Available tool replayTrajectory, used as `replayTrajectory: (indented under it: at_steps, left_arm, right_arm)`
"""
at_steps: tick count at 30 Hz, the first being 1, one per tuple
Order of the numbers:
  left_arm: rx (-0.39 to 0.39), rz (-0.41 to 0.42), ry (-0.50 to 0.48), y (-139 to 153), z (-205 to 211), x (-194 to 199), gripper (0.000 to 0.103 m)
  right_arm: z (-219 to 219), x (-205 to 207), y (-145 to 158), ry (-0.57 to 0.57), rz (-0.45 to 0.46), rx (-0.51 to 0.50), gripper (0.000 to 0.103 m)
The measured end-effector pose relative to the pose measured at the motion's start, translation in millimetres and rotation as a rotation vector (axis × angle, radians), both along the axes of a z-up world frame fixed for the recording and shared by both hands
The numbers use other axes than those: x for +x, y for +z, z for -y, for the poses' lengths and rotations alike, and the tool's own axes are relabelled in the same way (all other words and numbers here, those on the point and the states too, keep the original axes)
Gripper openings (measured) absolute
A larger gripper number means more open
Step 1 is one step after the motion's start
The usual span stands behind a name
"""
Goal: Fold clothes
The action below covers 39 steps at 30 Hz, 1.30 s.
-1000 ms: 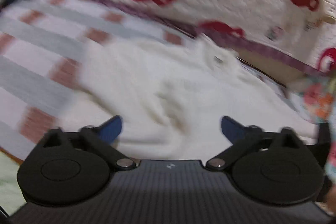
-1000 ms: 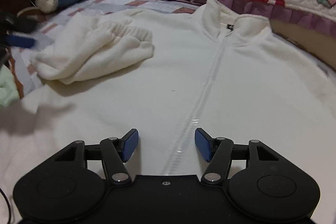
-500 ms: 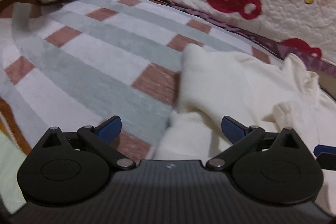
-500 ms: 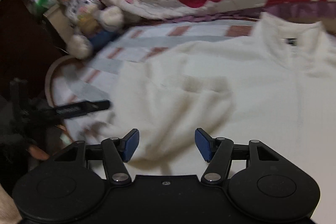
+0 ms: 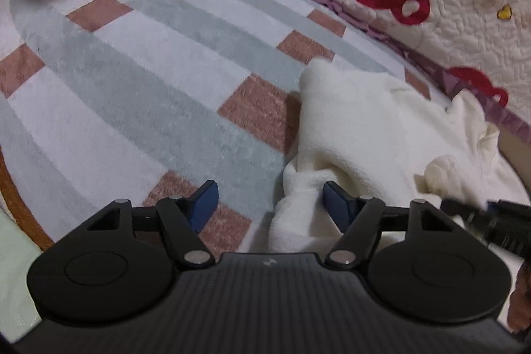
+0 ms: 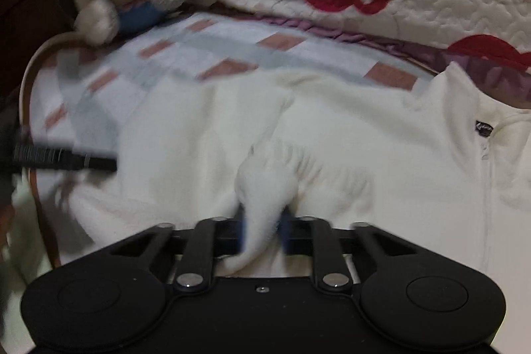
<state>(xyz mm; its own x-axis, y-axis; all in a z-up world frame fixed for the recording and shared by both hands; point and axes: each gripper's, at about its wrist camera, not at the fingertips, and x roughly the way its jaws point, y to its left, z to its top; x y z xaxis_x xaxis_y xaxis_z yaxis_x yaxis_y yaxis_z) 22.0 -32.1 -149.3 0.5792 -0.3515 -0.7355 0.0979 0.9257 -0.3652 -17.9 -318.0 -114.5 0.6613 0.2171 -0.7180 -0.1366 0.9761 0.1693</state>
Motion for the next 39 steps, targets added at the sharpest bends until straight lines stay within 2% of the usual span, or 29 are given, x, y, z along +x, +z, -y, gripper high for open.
replayTrajectory:
  at_steps: [2, 5, 8, 10, 12, 14, 17, 19, 24, 26, 27, 28, 29, 30, 31, 32, 33, 34, 37, 39]
  left_arm:
    - [-0.037, 0.014, 0.009, 2.9, -3.7, -1.3, 0.069]
    - [-0.116, 0.057, 0.001, 15.2, -9.1, -7.6, 0.073]
    - [-0.203, 0.086, -0.065, 24.7, -5.9, -14.7, 0.075]
    - [-0.206, 0.092, -0.143, 26.7, 7.1, -19.2, 0.076]
    - [-0.147, 0.094, -0.227, 26.4, 27.9, -24.9, 0.076]
    - [-0.066, 0.102, -0.310, 23.9, 51.1, -32.5, 0.076]
    - [0.042, 0.113, -0.410, 18.5, 81.3, -43.6, 0.076]
    - [0.106, 0.126, -0.458, 14.6, 97.0, -50.2, 0.076]
    - [0.277, 0.210, -0.485, 5.0, 118.3, -58.3, 0.076]
    - [0.340, 0.225, -0.478, -1.6, 123.9, -56.3, 0.076]
    - [0.380, 0.230, -0.472, -5.8, 126.8, -54.7, 0.077]
    - [0.411, 0.237, -0.469, -7.4, 128.6, -55.3, 0.085]
    - [0.435, 0.247, -0.455, -6.8, 129.2, -55.5, 0.085]
    - [0.451, 0.255, -0.436, -4.4, 127.9, -55.5, 0.080]
    - [0.466, 0.262, -0.417, -1.5, 125.9, -55.5, 0.073]
    - [0.481, 0.269, -0.397, 1.4, 124.0, -55.5, 0.069]
    - [0.492, 0.272, -0.381, 3.2, 121.1, -54.6, 0.066]
    - [0.501, 0.274, -0.365, 4.5, 117.8, -53.4, 0.066]
    - [0.449, 0.234, -0.343, 6.2, 105.5, -48.2, 0.063]
    - [0.426, 0.212, -0.331, 7.7, 99.4, -48.2, 0.063]
  right_arm:
    - [9.2, 0.9, 24.2, -0.034, 0.067, 0.006, 0.012]
    - [29.6, -18.9, 67.7, -0.101, 0.225, 0.028, 0.011]
    - [61.4, -58.5, 107.1, -0.210, 0.403, 0.049, 0.011]
    - [84.7, -83.3, 108.4, -0.305, 0.442, 0.006, 0.012]
    - [107.1, -96.2, 88.7, -0.368, 0.398, -0.069, 0.012]
    - [135.7, -99.4, 54.4, -0.440, 0.281, -0.095, 0.012]
    - [181.1, -99.8, 7.3, -0.577, 0.092, 0.009, 0.013]
    - [202.3, -105.0, -14.1, -0.653, 0.040, 0.120, 0.014]
    - [206.8, -113.1, -32.0, -0.678, 0.032, 0.183, 0.026]
    - [209.4, -110.8, -33.0, -0.665, 0.035, 0.203, 0.042]
    - [211.4, -110.5, -32.7, -0.660, 0.040, 0.212, 0.047]
    - [213.6, -110.5, -32.1, -0.655, 0.047, 0.221, 0.055]
    - [213.4, -110.4, -28.1, -0.641, 0.059, 0.216, 0.060]
    - [212.5, -110.3, -23.3, -0.624, 0.073, 0.206, 0.061]
    - [211.7, -110.2, -18.4, -0.607, 0.088, 0.196, 0.060]
    - [210.8, -110.1, -13.6, -0.591, 0.102, 0.186, 0.041]
    - [210.0, -110.0, -8.7, -0.574, 0.116, 0.176, 0.015]
    - [209.2, -109.9, -3.8, -0.557, 0.130, 0.166, 0.013]
    - [206.6, -109.7, 10.8, -0.507, 0.172, 0.136, 0.012]
    - [202.4, -125.0, 24.8, -0.512, 0.210, 0.117, 0.012]
